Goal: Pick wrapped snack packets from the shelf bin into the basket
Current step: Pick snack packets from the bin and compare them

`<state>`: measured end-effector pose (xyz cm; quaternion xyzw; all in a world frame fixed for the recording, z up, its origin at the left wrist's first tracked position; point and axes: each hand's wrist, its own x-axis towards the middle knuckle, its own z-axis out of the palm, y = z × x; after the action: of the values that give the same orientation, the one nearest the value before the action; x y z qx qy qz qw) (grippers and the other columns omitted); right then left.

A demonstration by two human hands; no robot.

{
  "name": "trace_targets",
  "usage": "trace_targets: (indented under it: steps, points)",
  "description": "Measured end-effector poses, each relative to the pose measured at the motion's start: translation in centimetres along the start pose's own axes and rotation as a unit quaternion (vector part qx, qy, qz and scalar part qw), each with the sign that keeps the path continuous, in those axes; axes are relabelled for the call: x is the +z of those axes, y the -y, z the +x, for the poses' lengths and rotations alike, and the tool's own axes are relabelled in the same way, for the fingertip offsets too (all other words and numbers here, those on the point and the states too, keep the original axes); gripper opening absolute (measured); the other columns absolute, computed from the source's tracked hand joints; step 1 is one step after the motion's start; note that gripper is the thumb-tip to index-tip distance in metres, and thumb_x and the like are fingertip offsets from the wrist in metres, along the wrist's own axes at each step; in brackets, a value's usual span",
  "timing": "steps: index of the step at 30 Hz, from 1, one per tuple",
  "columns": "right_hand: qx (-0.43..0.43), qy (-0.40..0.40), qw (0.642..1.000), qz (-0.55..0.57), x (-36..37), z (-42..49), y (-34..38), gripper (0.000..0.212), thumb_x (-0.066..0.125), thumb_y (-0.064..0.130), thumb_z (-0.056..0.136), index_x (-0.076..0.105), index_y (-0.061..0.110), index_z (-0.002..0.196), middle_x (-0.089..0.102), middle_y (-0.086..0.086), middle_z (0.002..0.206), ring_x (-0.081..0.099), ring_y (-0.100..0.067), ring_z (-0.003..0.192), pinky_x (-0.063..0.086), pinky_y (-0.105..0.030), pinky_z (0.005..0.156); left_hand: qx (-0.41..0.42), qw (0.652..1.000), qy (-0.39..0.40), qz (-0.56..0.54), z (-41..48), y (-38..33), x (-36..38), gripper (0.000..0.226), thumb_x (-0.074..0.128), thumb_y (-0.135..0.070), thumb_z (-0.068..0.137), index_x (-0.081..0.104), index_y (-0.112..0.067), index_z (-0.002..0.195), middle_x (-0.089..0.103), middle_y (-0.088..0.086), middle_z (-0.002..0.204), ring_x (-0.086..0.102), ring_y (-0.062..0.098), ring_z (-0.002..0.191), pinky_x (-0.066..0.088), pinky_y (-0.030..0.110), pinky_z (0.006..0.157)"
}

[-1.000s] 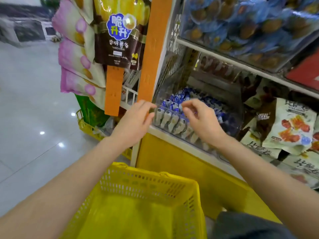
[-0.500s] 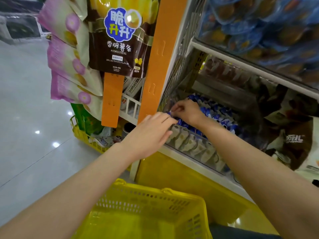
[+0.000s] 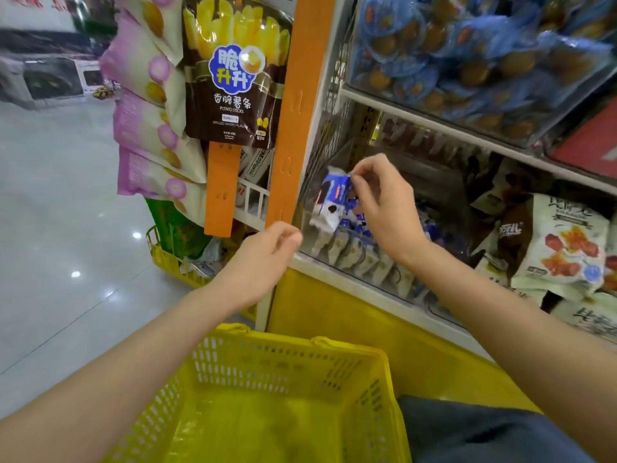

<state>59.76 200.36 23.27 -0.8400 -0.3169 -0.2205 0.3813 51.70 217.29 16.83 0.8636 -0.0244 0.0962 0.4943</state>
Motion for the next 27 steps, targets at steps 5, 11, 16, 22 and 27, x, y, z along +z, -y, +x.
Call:
trace_targets:
  steps: [5, 11, 16, 22, 27]
  points:
    - [0.090, 0.136, 0.963, 0.215, 0.4, -7.7, 2.8, 0.017, 0.046, 0.007, 0.095, 0.048, 0.022, 0.087, 0.059, -0.008, 0.085, 0.063, -0.007, 0.073, 0.052, -0.020, 0.057, -0.147, 0.939, 0.112, -0.291, -3.8, 0.1, 1.2, 0.047, 0.051, -0.060, 0.075, 0.059, -0.030, 0.111, 0.067, -0.001, 0.111, 0.064, 0.017, 0.099, 0.049, 0.032, 0.083]
    - [0.264, 0.187, 0.869, 0.374, 2.7, -11.6, 2.7, 0.017, 0.037, 0.015, 0.098, 0.053, 0.012, 0.097, 0.062, -0.005, 0.093, 0.064, -0.004, 0.078, 0.055, -0.021, 0.063, -0.151, 0.949, 0.028, -0.275, -6.5, 1.1, 2.7, 0.020, 0.066, -0.026, 0.082, 0.064, -0.024, 0.101, 0.073, -0.003, 0.091, 0.068, 0.011, 0.085, 0.052, 0.018, 0.064]
    - [0.290, 0.201, 0.852, 0.388, 5.0, -12.3, 2.3, 0.011, 0.052, 0.005, 0.090, 0.061, 0.011, 0.085, 0.064, -0.003, 0.078, 0.063, -0.003, 0.068, 0.055, -0.019, 0.061, -0.155, 0.967, -0.032, -0.201, -7.5, 2.0, 2.9, 0.013, 0.067, -0.014, 0.081, 0.058, -0.022, 0.085, 0.067, -0.002, 0.079, 0.062, 0.002, 0.069, 0.049, 0.018, 0.064]
    - [0.314, 0.200, 0.847, 0.379, 7.1, -13.0, 1.7, 0.013, 0.057, 0.008, 0.089, 0.060, 0.014, 0.078, 0.063, 0.007, 0.063, 0.059, -0.001, 0.058, 0.049, -0.016, 0.050, -0.188, 0.952, -0.103, -0.217, -7.6, 1.8, 3.9, 0.016, 0.057, -0.015, 0.089, 0.055, -0.007, 0.076, 0.058, 0.011, 0.070, 0.053, 0.015, 0.065, 0.042, 0.024, 0.060]
    - [0.148, 0.166, 0.958, 0.179, 7.2, -13.1, 0.8, 0.013, 0.066, 0.021, 0.085, 0.060, 0.020, 0.073, 0.061, 0.003, 0.067, 0.052, -0.003, 0.062, 0.040, -0.016, 0.055, -0.237, 0.936, -0.099, -0.242, -7.3, 2.3, 4.4, 0.022, 0.056, -0.021, 0.090, 0.054, -0.008, 0.072, 0.055, 0.011, 0.067, 0.051, 0.016, 0.061, 0.040, 0.021, 0.052]
